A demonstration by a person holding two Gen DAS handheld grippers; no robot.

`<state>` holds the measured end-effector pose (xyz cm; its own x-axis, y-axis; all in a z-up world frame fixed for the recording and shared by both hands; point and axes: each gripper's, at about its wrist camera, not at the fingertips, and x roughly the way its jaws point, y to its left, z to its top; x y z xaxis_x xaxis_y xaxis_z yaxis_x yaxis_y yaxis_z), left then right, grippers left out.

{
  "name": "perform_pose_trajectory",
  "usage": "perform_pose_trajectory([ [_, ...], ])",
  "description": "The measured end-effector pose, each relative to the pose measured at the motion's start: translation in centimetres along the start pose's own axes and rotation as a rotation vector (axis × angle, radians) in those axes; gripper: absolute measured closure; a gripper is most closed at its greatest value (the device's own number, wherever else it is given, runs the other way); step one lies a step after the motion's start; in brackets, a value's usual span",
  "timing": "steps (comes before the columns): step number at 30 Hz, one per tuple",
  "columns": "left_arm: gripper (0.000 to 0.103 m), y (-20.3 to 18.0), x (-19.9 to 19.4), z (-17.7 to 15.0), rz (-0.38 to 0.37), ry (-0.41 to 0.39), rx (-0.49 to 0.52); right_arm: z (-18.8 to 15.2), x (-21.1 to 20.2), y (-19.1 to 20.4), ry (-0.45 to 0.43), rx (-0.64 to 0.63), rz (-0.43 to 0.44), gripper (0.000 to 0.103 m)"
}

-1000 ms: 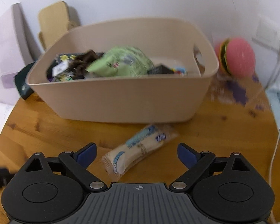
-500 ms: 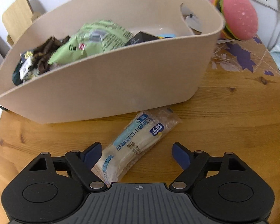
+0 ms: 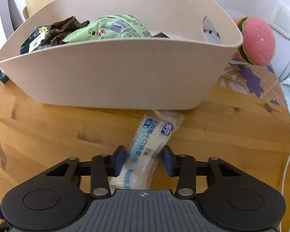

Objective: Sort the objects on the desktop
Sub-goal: 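Grasp the brown hair clip with the left gripper while the right grasps the wrapped bread snack, then carry both items over the beige bin and open both grippers to drop them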

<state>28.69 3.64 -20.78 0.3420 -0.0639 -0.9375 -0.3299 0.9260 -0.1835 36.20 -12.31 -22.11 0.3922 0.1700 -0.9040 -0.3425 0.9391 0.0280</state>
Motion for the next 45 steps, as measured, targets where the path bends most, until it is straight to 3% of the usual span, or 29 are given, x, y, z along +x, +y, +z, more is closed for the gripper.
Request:
perform_pose_trajectory([
  [9, 0.083, 1.3, -0.6, -0.2, 0.01, -0.006, -0.013, -2.4, -1.2, -2.4, 0.016, 0.044, 0.038, 0.077],
  [25, 0.083, 3.2, -5.2, -0.1, -0.04, -0.064, -0.015, -3.6, -7.0, -3.1, -0.035, 0.079, 0.095, 0.079],
  [34, 0.083, 3.8, -8.7, 0.7, -0.072, -0.129, -0.023, -3.7, -13.2, -3.5, -0.123, 0.081, 0.149, 0.079],
  [45, 0.083, 3.2, -11.9, 6.4, -0.07, -0.297, -0.02, 0.9, -17.7, -4.4, -0.289, 0.087, 0.178, 0.079],
])
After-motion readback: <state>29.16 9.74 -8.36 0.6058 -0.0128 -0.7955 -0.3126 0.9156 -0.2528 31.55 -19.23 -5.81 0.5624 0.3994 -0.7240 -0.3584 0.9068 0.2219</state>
